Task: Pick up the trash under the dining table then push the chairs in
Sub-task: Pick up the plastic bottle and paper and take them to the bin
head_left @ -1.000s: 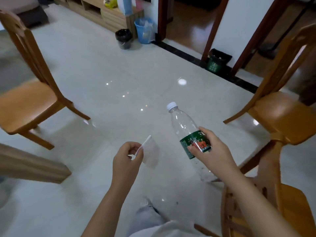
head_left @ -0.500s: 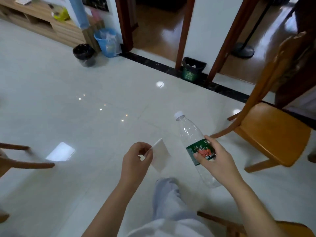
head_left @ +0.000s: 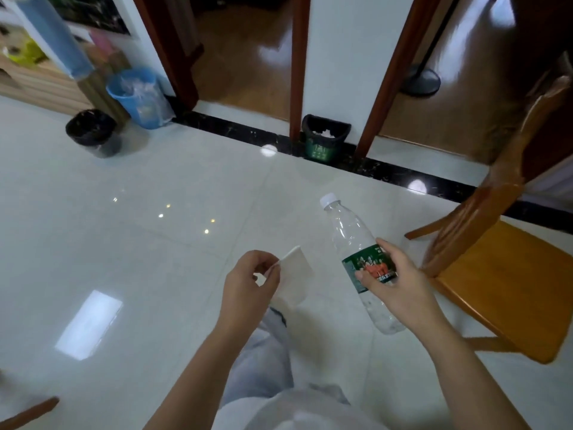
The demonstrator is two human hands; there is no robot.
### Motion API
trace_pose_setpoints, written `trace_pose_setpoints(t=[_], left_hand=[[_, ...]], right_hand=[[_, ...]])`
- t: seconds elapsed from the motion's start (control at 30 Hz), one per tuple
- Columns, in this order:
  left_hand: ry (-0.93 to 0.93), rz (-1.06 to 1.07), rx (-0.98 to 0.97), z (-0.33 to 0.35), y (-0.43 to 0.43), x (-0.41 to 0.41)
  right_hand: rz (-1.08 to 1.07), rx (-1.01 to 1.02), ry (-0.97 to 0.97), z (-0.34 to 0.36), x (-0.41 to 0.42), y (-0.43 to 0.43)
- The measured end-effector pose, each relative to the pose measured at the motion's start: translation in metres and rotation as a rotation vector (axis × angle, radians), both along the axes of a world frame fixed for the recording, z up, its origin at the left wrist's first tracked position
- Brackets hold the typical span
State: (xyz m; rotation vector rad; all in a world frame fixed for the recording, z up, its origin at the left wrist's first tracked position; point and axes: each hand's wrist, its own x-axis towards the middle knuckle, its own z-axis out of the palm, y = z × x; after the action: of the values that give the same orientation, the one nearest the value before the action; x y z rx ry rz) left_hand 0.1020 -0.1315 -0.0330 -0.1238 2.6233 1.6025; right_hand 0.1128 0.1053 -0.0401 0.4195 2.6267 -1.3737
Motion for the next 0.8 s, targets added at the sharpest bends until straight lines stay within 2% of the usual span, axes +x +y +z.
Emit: trace_pose_setpoints(t=[0.17,0.4,0.6,0.8], left_hand=[[0.012,-0.025,0.01,-0.011,-0.012,-0.136],[0.052,-0.14,-0.04,0.0,-0.016,-0.315],[0.034,-0.2,-0.04,-0.004,0.023,-0.439],[0.046,-0.277,-0.075,-0.015,0.091,-0.569]], right_hand=[[-0.047,0.017,-0.001,-0.008,-0.126,-0.012],[-0.061,0.106,0.075,0.018,-0.296,-0.019],[-0.112,0.127,0.026,0.011,-0.402,0.013],[-0.192,0.073,0.004,-0.006,-0.514,0.084]])
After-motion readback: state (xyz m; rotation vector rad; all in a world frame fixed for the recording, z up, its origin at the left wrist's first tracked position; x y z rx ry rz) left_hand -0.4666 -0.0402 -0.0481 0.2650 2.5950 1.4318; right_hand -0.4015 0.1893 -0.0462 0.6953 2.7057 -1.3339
